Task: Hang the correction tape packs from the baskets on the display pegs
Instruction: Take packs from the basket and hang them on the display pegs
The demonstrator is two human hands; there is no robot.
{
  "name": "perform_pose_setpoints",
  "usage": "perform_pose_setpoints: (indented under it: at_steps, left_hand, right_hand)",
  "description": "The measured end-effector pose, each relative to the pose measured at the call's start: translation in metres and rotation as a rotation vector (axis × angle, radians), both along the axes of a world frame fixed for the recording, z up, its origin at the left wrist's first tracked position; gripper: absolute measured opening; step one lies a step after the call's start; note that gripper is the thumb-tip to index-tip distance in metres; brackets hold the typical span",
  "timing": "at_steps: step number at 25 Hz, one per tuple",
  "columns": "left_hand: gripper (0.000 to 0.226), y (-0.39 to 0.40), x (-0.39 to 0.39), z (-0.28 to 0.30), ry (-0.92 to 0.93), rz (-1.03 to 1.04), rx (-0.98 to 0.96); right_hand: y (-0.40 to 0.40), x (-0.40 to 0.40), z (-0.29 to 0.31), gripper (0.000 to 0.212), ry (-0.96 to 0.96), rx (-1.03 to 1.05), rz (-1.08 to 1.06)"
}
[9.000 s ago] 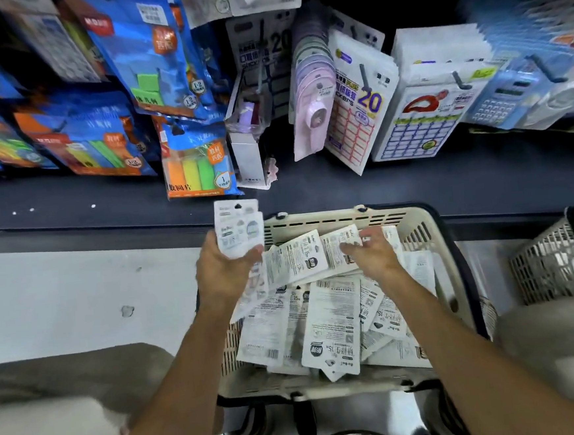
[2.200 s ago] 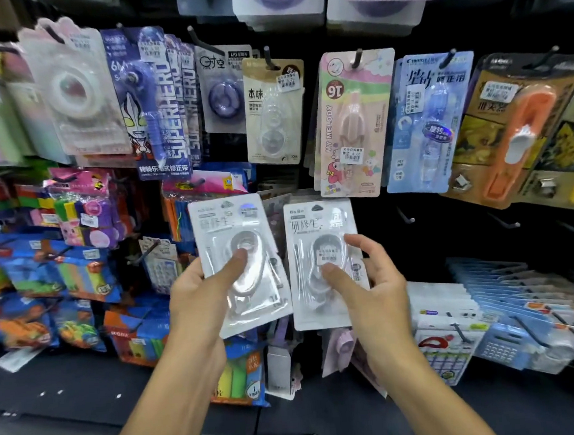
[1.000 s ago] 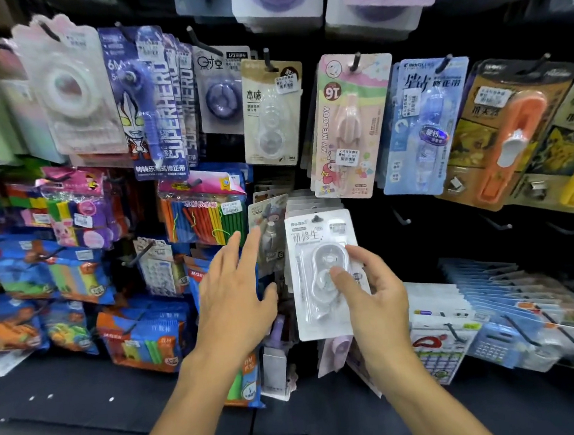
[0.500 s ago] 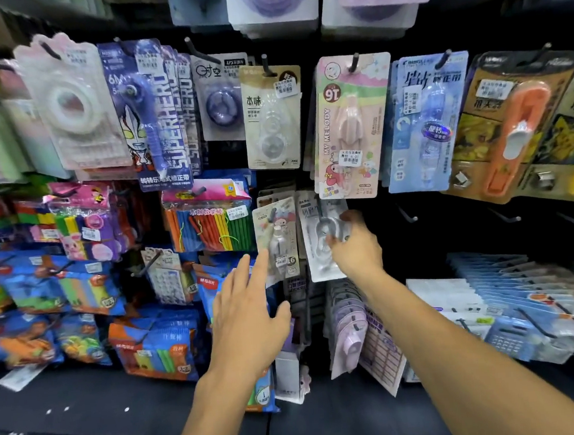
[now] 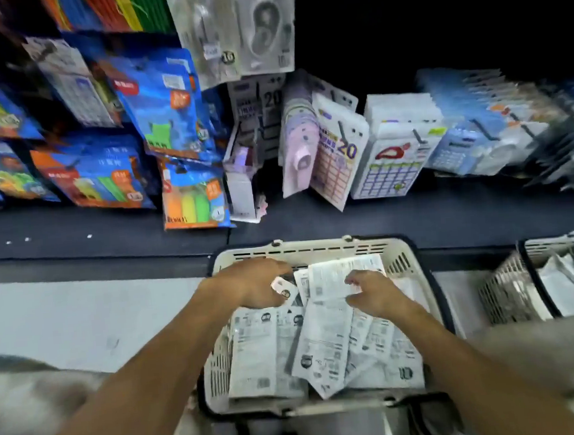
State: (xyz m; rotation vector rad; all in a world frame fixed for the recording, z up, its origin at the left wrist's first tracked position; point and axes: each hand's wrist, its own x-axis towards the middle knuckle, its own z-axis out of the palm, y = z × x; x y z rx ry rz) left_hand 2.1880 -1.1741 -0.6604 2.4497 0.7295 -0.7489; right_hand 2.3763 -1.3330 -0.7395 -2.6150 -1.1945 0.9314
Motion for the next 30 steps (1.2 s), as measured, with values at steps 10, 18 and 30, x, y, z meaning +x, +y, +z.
perform_pose_setpoints:
  at_steps: [10, 18, 30]
  left_hand:
    - [0.071, -0.089, 0.008, -0.108, -0.025, 0.231, -0.173]
    - [0.068, -0.063, 0.024, -0.102, -0.558, 0.713, -0.565]
    - [0.103, -0.05, 0.042, -0.087, -0.597, 1.226, -0.455]
  right_hand:
    - [-0.038, -0.024, -0.04, 0.033, 0.543, 0.057, -0.307]
    - [-0.005, -0.018, -0.029, 0.029, 1.086, 0.29, -1.08]
    - [-0.024, 0.027, -0.029, 0.019, 0.82, 0.325, -0.362]
